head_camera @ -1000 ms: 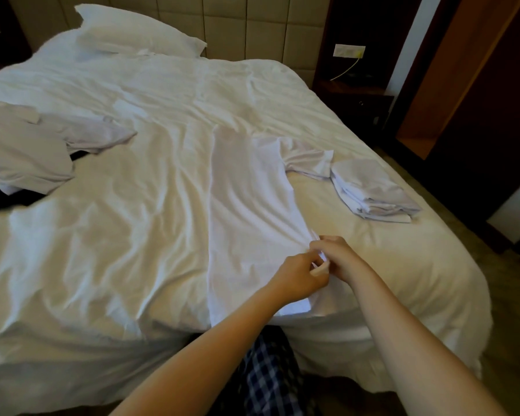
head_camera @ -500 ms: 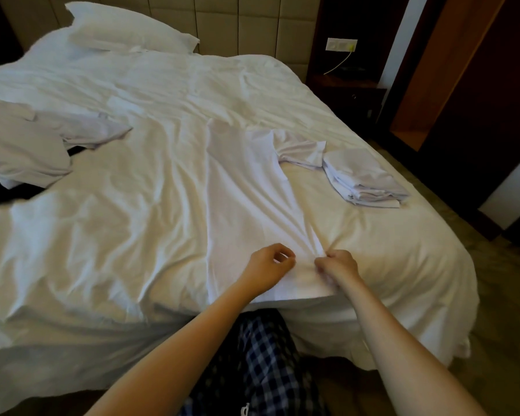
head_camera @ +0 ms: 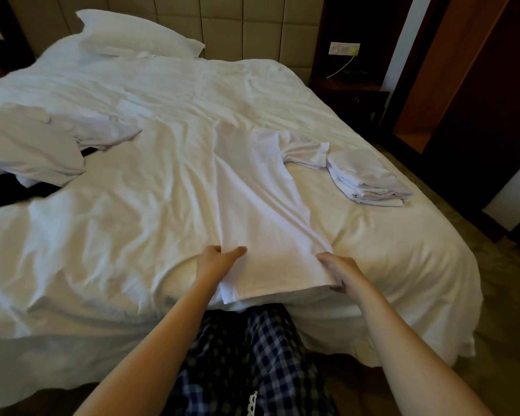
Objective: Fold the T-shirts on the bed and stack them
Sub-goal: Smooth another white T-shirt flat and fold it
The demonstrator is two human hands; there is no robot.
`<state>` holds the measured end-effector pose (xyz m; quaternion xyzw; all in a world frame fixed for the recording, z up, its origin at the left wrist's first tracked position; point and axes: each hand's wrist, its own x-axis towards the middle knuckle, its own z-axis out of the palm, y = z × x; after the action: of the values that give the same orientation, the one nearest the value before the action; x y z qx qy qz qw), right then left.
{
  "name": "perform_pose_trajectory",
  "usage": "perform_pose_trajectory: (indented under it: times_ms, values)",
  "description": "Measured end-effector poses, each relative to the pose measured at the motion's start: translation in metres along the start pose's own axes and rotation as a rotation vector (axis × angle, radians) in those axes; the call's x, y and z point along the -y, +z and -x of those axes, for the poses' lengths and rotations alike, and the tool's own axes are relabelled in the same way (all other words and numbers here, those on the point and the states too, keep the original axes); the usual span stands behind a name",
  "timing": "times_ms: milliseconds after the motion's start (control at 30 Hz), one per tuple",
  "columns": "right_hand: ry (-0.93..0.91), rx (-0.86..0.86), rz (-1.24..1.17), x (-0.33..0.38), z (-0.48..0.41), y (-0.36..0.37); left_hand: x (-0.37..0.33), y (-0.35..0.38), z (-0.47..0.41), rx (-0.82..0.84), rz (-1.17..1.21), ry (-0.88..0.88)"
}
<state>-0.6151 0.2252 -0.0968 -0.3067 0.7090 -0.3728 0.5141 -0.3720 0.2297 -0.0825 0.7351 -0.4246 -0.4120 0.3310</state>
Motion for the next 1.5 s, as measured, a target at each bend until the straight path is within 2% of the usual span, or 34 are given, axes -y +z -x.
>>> perform_pose_trajectory:
  times_ms: [100, 167, 233, 300, 367, 400, 500, 567, 633, 767, 833, 900, 967, 1033, 1100, 1233, 1500]
  values:
    - [0.056, 0.099, -0.077, -0.001, 0.006, 0.005, 0.004, -0.003, 0.002, 0.1, -0.001, -0.064]
    - [0.05, 0.108, -0.158, 0.0, 0.008, 0.007, 0.008, -0.008, 0.004, 0.118, 0.057, -0.068]
    - [0.048, 0.156, -0.246, 0.002, 0.008, 0.009, 0.013, -0.022, 0.002, 0.081, 0.212, -0.065]
    - [0.095, 0.196, -0.147, -0.004, 0.009, 0.012, 0.025, -0.038, 0.001, 0.001, 0.298, -0.082]
    - [0.137, 0.165, 0.158, -0.016, 0.011, 0.017, 0.042, -0.047, 0.003, 0.006, 0.174, -0.082]
    - [0.139, 0.152, 0.235, -0.021, 0.013, 0.019, 0.049, -0.049, 0.005, 0.042, 0.117, -0.067]
    - [0.099, 0.197, 0.191, -0.026, 0.014, 0.023, 0.054, -0.05, 0.008, 0.148, 0.088, -0.08]
    - [0.108, 0.258, 0.044, -0.027, 0.016, 0.023, 0.053, -0.05, 0.007, 0.197, 0.135, -0.086]
    - [0.097, 0.237, -0.093, -0.031, 0.019, 0.025, 0.055, -0.048, 0.005, 0.209, 0.115, -0.051]
    - [-0.033, 0.056, -0.003, -0.04, 0.024, 0.032, 0.061, -0.048, 0.014, 0.068, -0.015, 0.004]
    - [-0.024, 0.012, 0.106, -0.043, 0.025, 0.034, 0.065, -0.045, 0.014, 0.021, -0.099, 0.056]
    - [-0.011, -0.029, 0.294, -0.04, 0.028, 0.035, 0.062, -0.046, 0.014, 0.048, -0.235, 0.087]
    - [-0.079, -0.144, 0.456, -0.031, 0.032, 0.033, 0.054, -0.051, 0.012, 0.105, -0.372, 0.09]
    - [-0.232, -0.316, 0.436, -0.019, 0.033, 0.03, 0.044, -0.057, 0.01, 0.14, -0.425, 0.035]
    - [-0.363, -0.384, 0.338, -0.001, 0.033, 0.028, 0.031, -0.062, 0.008, 0.118, -0.465, -0.02]
    - [-0.355, -0.253, 0.321, 0.035, 0.022, 0.031, -0.007, -0.068, -0.003, -0.012, -0.654, 0.069]
    - [-0.322, -0.127, 0.319, 0.08, -0.005, 0.05, -0.088, -0.05, -0.035, 0.055, -0.71, 0.245]
